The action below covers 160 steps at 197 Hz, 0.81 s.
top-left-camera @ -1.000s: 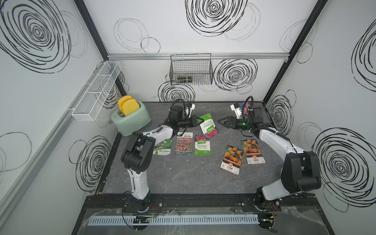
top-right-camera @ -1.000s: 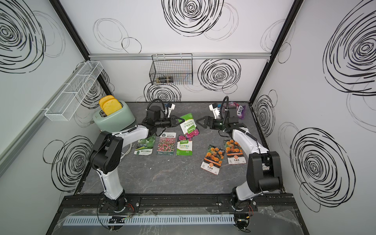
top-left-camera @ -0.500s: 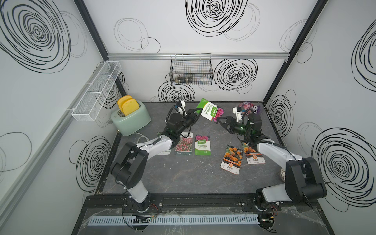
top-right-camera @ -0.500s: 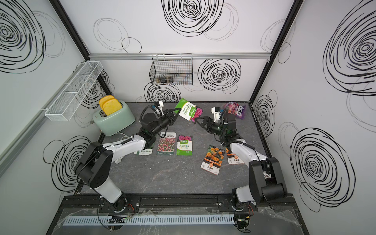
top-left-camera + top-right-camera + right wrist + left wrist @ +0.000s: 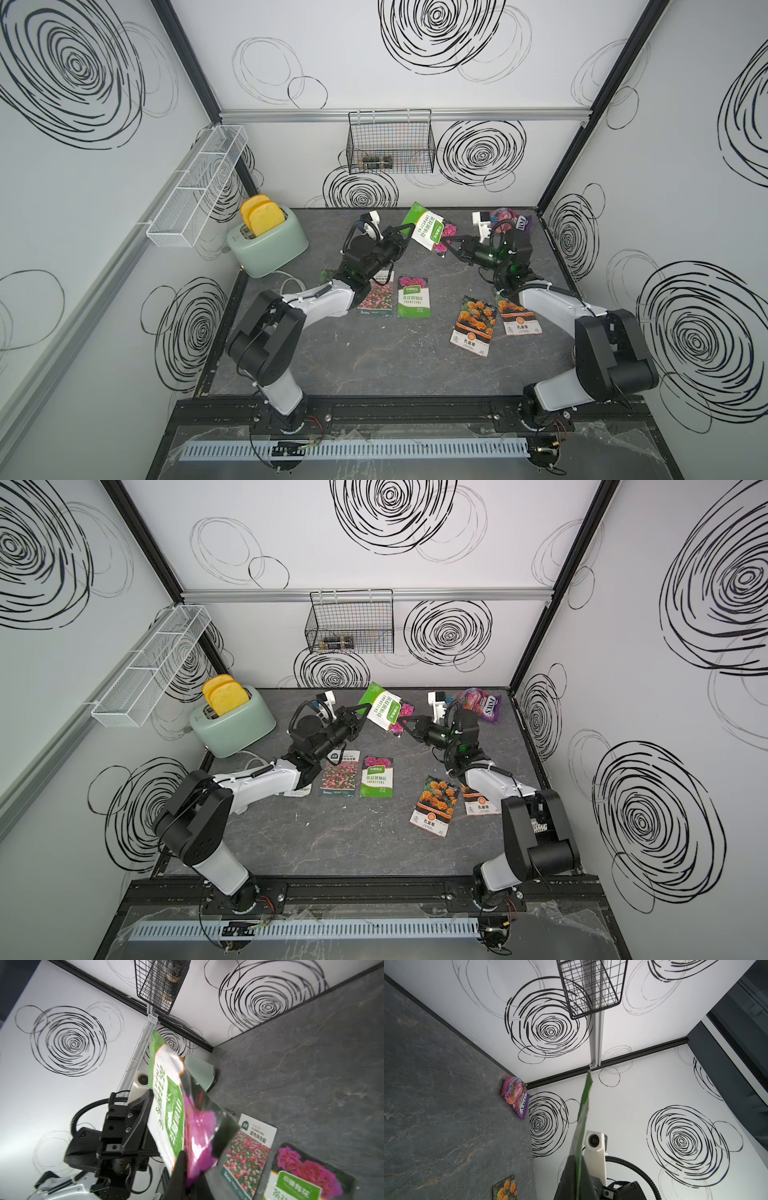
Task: Arrange the seed packets in a row
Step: Pick up the seed packet from the center of the board.
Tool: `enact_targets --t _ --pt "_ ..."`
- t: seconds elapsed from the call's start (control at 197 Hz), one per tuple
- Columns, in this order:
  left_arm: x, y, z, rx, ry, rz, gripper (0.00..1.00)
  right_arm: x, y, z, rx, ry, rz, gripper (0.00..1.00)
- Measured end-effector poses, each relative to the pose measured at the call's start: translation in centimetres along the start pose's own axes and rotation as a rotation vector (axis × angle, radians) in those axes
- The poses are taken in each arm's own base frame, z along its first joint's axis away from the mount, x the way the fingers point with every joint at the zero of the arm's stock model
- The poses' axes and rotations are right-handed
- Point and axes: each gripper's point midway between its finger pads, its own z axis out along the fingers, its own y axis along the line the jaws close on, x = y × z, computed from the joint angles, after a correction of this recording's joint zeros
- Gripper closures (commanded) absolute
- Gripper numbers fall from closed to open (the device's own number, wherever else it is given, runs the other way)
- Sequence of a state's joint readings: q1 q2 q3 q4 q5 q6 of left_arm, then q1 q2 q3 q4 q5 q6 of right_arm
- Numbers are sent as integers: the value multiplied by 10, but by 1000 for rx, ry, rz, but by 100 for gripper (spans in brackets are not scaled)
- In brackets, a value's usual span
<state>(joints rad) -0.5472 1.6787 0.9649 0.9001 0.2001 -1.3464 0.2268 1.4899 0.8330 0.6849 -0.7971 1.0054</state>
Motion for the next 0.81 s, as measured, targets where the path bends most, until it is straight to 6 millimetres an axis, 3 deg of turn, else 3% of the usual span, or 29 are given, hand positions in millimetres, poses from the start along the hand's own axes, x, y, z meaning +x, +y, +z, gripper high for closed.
enact_targets --t 0.091,0.137,0.228,0.279,0.354,0.42,0.516,0.668,0.81 --pt "-2 -1 0 1 -3 5 98 -2 4 1 -3 6 -31 100" --pt "-2 -2 0 3 2 14 76 -3 4 2 5 16 -45 100" --pt "5 -5 3 5 61 51 17 -4 8 4 16 47 -91 100" --pt "10 -6 5 -2 108 86 0 -5 13 6 18 72 -123 100" --pt "18 -4 7 -29 200 166 4 -8 21 8 27 110 -191 100" --pt "11 1 5 -64 266 247 4 -9 26 8 36 144 -245 100" --pt "-24 8 -2 -117 304 398 3 -3 25 6 56 194 -302 100" --pt "-75 13 -15 -160 338 666 3 17 6 -1 103 276 -324 100" --pt "-68 24 -26 -133 440 804 4 32 -2 -6 117 336 -334 100"
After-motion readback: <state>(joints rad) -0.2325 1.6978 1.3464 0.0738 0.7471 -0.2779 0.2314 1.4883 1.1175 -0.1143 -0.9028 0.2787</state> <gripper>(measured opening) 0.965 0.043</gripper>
